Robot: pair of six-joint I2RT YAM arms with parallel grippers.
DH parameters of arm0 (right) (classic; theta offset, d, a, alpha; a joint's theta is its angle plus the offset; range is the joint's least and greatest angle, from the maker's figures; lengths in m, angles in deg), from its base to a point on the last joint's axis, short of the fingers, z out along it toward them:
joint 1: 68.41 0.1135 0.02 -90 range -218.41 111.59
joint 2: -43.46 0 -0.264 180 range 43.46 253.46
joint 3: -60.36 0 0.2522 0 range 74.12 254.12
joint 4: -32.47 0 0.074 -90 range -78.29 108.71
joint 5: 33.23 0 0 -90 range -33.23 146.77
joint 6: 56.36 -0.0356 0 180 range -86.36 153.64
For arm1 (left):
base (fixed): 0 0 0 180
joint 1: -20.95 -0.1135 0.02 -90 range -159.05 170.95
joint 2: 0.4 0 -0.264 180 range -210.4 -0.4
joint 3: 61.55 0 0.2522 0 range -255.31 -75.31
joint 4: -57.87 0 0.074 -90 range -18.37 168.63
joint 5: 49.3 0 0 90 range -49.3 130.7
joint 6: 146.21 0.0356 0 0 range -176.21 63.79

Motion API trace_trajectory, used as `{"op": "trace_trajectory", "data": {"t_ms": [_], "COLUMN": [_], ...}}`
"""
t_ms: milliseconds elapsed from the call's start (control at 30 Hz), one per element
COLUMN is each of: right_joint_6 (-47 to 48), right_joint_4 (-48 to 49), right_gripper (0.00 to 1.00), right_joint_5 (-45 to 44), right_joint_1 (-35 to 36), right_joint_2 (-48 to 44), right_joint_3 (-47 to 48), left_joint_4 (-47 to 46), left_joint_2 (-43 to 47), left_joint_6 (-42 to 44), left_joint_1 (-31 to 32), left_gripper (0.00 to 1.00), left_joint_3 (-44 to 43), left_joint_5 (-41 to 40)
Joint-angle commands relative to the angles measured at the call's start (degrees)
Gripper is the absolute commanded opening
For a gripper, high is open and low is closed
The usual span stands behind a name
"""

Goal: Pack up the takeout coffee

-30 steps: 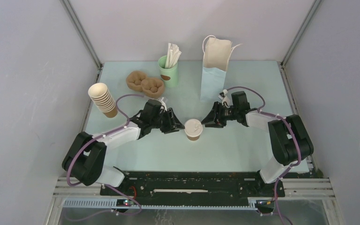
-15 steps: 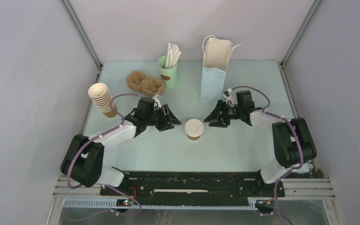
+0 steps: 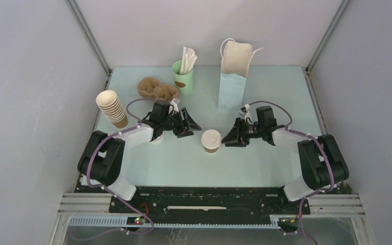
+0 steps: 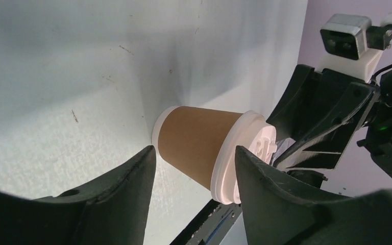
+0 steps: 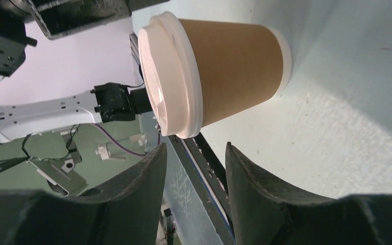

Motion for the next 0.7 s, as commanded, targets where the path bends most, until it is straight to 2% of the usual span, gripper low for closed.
{"op": "trace_trajectory", "data": {"t_ms": [0, 667], "right_joint_6": [-1.74, -3.57], "right_joint_4": [6.41, 9.91], "right_gripper": [0.53, 0.50], "right_joint_5": [2.29, 1.60], "right_joint_1": [1.40, 3.00], "right_joint_2": [1.05, 3.61], "right_joint_3": [-1.32, -1.96], "left_joint_4": [-3.17, -7.12], "left_joint_2": [-2.02, -5.98], "left_joint_6": [0.29, -0.46], "left_joint_1": [0.02, 1.66], "left_gripper": [0.62, 0.66], "left_joint_3": [-3.37, -3.71], "left_joint_5": [3.01, 4.95]}}
